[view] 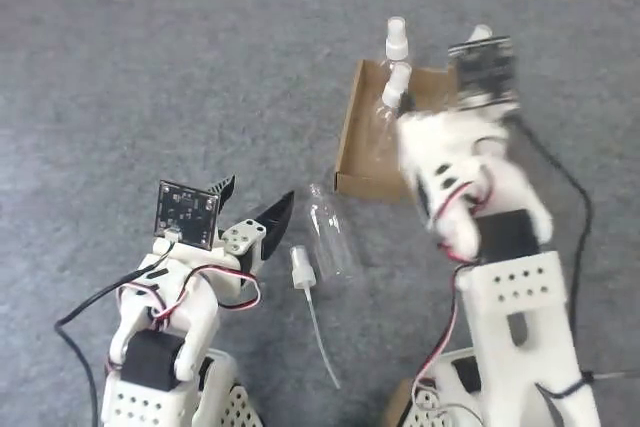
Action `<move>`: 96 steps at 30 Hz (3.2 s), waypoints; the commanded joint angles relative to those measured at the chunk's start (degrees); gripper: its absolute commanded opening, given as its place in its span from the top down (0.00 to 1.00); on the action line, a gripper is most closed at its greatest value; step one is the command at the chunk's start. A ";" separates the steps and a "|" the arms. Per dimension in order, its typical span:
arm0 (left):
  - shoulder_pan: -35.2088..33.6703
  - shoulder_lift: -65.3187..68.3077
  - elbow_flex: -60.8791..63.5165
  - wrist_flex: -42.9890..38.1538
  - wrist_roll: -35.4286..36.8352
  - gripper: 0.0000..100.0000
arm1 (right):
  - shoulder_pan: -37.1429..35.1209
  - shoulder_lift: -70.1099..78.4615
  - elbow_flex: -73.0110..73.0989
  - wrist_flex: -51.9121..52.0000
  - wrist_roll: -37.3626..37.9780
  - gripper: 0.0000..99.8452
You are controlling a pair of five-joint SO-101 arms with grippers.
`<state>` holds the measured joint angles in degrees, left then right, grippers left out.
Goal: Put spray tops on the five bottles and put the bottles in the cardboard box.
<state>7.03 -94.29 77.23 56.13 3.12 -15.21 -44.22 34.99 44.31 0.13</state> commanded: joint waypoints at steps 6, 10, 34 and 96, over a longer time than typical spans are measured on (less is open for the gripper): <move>-9.14 -0.53 -2.59 -1.58 -0.09 0.74 | -19.91 -1.80 -2.37 17.89 0.53 0.79; -13.80 -0.53 -4.09 -1.41 0.70 0.74 | -26.86 3.30 1.93 17.54 0.35 0.79; -14.15 -0.53 -3.74 -1.58 2.11 0.74 | -29.14 37.14 2.81 4.53 -5.10 0.79; 9.58 72.70 -28.70 4.48 -3.60 0.74 | 48.75 25.71 5.01 17.27 42.46 0.99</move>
<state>14.33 -24.04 52.26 60.35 0.13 30.42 -22.15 40.53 66.46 39.96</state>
